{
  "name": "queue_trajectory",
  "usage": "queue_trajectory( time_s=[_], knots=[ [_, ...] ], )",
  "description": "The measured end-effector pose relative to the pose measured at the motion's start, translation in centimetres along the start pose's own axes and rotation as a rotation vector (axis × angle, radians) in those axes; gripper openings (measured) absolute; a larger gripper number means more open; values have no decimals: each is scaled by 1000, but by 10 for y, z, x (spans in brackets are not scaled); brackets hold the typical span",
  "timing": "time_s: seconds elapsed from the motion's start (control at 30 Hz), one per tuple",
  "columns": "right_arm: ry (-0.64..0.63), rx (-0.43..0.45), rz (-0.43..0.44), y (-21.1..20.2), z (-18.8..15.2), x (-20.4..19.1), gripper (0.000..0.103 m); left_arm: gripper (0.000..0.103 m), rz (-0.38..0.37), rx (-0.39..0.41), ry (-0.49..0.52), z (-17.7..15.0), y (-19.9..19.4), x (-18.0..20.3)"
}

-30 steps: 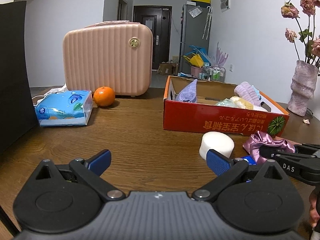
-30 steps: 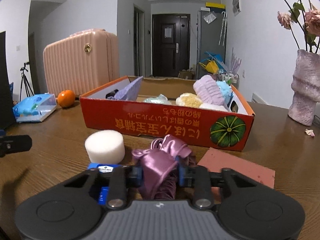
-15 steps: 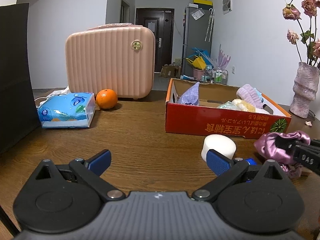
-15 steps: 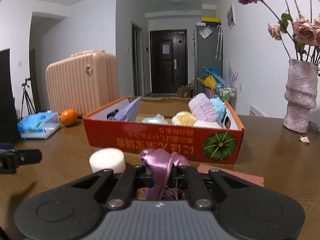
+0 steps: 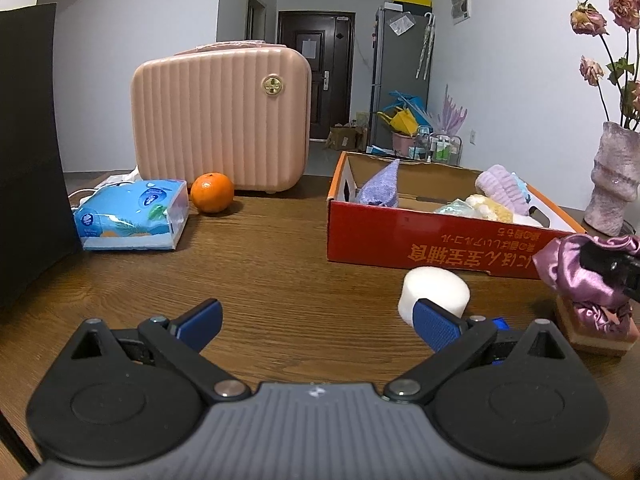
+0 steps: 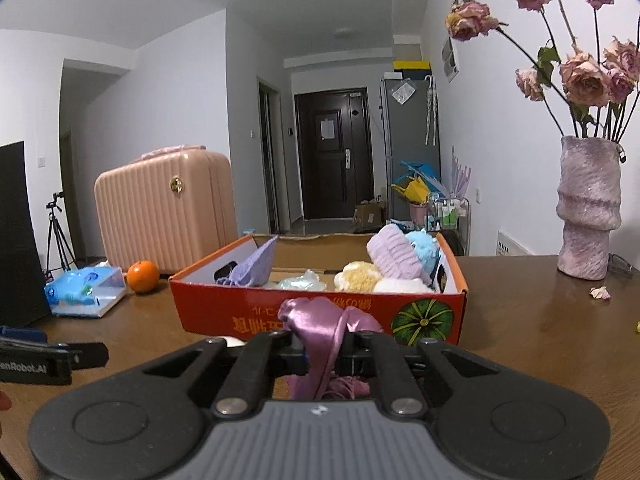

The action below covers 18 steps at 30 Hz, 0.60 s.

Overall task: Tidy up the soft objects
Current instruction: 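Lift the scrunchie with right gripper while left gripper grasps the blue handkerchief pack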

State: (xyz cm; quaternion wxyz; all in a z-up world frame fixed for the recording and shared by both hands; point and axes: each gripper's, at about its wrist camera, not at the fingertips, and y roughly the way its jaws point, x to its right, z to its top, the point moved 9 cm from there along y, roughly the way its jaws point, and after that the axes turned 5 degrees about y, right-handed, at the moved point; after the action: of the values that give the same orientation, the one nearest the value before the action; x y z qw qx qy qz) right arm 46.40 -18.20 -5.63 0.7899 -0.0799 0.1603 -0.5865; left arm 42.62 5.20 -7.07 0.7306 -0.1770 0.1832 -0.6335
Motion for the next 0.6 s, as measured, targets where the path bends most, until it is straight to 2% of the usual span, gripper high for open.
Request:
queue_trajectory(
  time_s=[0.6],
  knots=[
    [8, 56, -26, -21, 13, 37, 10, 103, -76, -60, 17, -6, 9, 62]
  ],
)
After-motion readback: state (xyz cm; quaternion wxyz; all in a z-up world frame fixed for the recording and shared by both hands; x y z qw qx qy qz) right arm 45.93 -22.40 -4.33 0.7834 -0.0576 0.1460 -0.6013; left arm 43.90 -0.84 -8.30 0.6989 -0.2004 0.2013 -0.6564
